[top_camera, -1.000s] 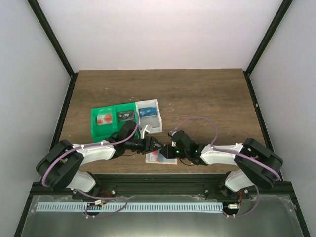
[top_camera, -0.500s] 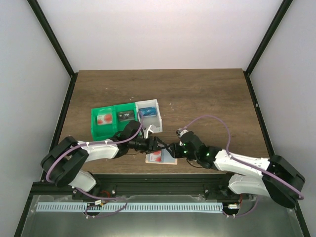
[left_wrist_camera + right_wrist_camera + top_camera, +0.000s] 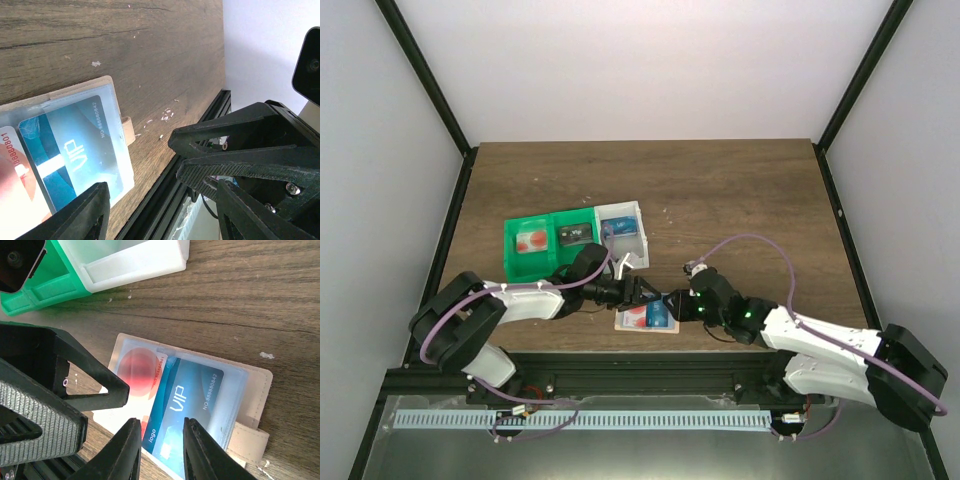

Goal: Take the credit cards out of the card holder

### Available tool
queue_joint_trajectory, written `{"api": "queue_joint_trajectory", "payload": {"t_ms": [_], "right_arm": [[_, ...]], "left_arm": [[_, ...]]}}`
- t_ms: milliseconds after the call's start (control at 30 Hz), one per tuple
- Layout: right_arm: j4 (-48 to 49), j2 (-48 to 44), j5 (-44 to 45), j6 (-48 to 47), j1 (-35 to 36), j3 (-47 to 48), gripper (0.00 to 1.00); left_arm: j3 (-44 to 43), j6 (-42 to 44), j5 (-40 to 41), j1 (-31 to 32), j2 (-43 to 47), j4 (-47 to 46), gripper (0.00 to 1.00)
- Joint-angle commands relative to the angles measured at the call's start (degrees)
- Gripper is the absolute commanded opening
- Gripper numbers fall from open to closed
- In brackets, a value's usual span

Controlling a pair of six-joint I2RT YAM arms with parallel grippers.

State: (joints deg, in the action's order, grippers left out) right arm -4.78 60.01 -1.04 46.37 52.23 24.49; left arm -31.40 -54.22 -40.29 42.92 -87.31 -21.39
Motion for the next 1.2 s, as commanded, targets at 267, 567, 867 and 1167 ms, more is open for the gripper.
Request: {"api": "queue_joint_trajectory", "payload": {"t_ms": [267, 567, 867, 1167], "right_arm": [[2.04, 2.97, -0.57, 0.83, 0.11, 0.69, 0.25], [4.8, 10.32, -1.87, 0.41, -1.12, 1.83, 0.24], [6.87, 13.93, -4.13, 0.2, -2.56, 0.9, 0.2], [8.75, 16.61, -5.2, 0.69, -2.92, -0.9, 0.17]], "left_arm": [[-1.2, 3.5, 3.83, 0.0, 1.87, 4.74, 0.59], [0.36, 4.57, 4.52, -1.9, 0.67, 5.74, 0.56], [0.48, 4.58, 2.6, -2.14, -2.43, 3.99, 0.5], [-0.06, 5.55, 1.99, -2.42, -5.77, 4.19, 0.44]]}}
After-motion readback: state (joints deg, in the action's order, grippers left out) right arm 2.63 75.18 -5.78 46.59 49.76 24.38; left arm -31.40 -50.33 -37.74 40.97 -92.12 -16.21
